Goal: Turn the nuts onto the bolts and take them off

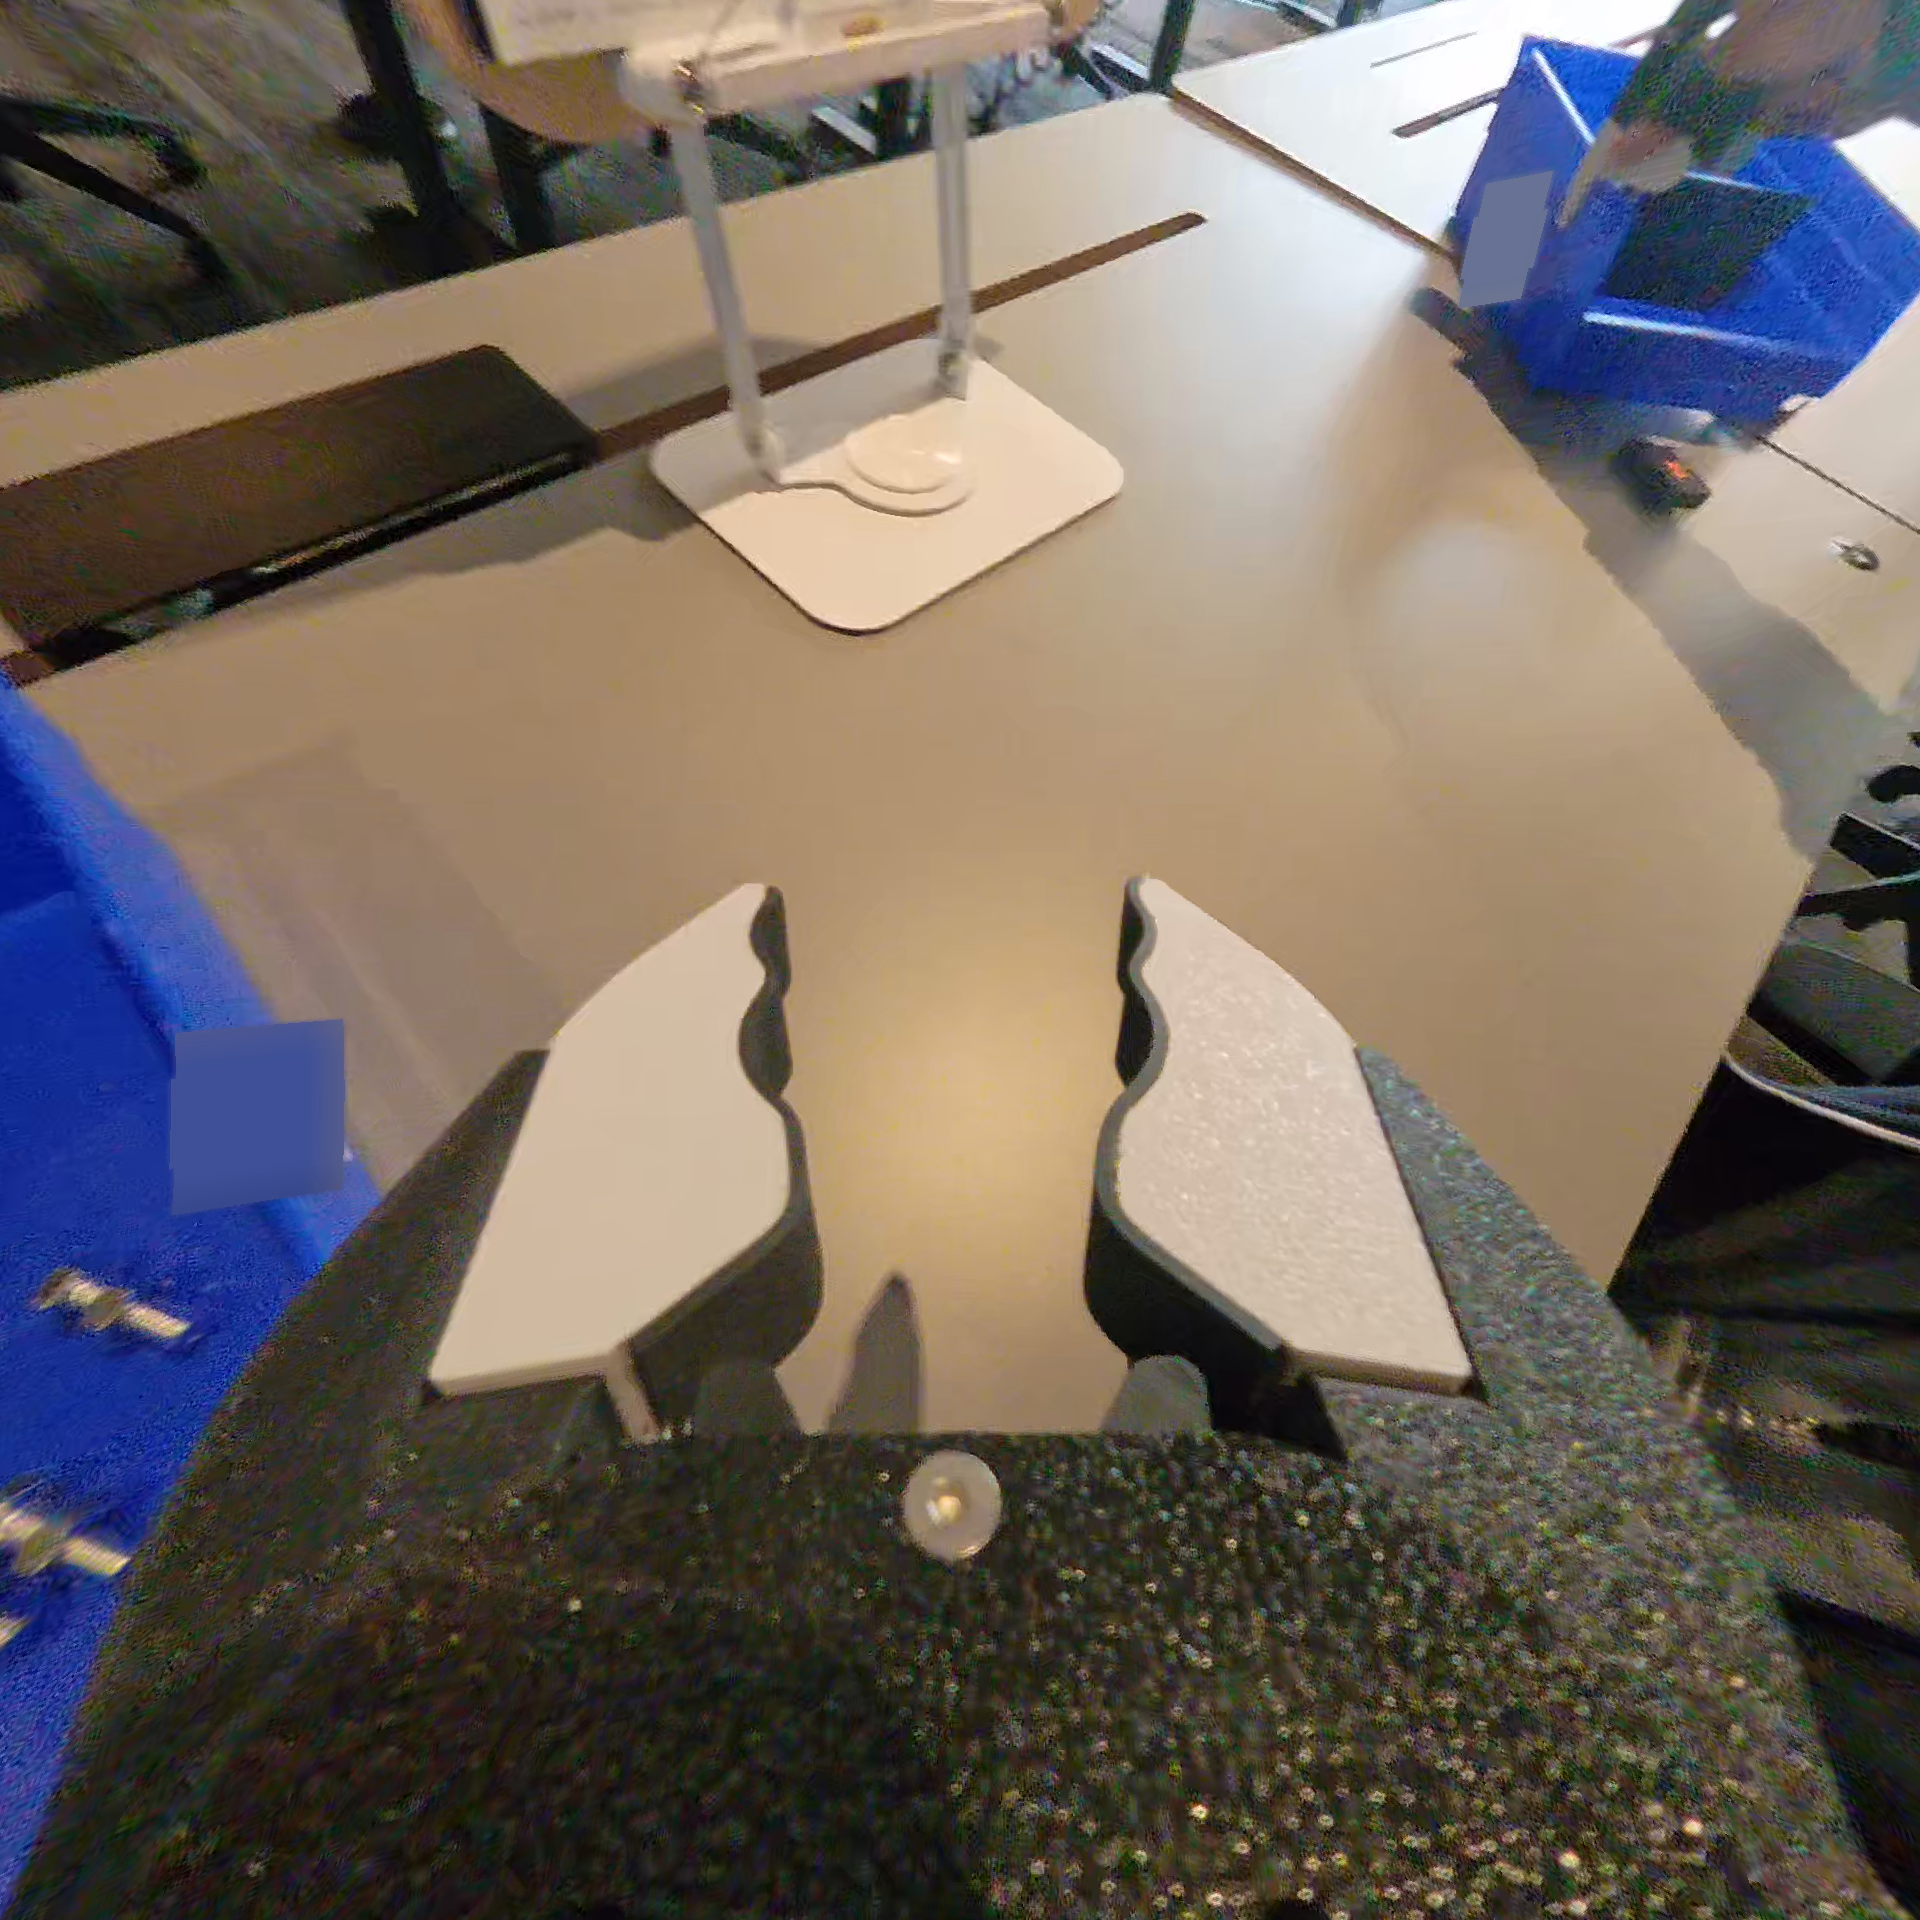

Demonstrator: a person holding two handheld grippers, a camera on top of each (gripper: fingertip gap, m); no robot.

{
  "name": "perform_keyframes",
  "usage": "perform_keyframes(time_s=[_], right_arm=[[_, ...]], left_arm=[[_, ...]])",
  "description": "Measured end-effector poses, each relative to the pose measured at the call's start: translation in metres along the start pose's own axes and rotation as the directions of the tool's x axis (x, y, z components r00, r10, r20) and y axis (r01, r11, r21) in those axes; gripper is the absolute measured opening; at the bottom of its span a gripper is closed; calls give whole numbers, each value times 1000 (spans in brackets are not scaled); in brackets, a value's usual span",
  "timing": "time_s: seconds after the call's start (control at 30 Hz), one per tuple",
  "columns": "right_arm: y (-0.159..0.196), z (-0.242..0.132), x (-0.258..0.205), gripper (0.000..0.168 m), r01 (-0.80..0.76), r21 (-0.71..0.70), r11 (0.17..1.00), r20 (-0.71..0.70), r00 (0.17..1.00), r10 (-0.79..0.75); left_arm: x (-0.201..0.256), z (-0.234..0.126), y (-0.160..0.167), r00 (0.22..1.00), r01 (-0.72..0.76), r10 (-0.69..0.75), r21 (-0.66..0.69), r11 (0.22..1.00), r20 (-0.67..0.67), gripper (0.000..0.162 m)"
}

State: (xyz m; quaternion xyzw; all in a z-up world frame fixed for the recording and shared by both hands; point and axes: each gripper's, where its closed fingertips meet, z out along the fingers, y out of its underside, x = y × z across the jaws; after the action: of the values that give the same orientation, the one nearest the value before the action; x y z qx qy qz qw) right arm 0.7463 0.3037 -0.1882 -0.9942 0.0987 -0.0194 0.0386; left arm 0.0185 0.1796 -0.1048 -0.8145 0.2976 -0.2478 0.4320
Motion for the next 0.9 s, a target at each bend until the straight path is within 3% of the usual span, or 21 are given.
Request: perform_keyframes(time_s=[0.13,0.4,0.6,0.9], right_arm=[[-7,10,-10,30,-2,-20,1000,49,999,3],[-2,10,-11,13,-30,-95,995,64,997,36],[13,1,-15,6,69,-141,988,-23,997,-74],[34,-9,-61,3,220,-131,967,-67,971,-230]], left_arm=[[18,20,5,998,-12,11,-17,1000,-59,59],[42,46,8,987,9,-7,9,1000,-162,55],[52,51,19,980,22,-19,13,1000,-200,52],[69,47,21,973,1,9,41,999,-230,51]])
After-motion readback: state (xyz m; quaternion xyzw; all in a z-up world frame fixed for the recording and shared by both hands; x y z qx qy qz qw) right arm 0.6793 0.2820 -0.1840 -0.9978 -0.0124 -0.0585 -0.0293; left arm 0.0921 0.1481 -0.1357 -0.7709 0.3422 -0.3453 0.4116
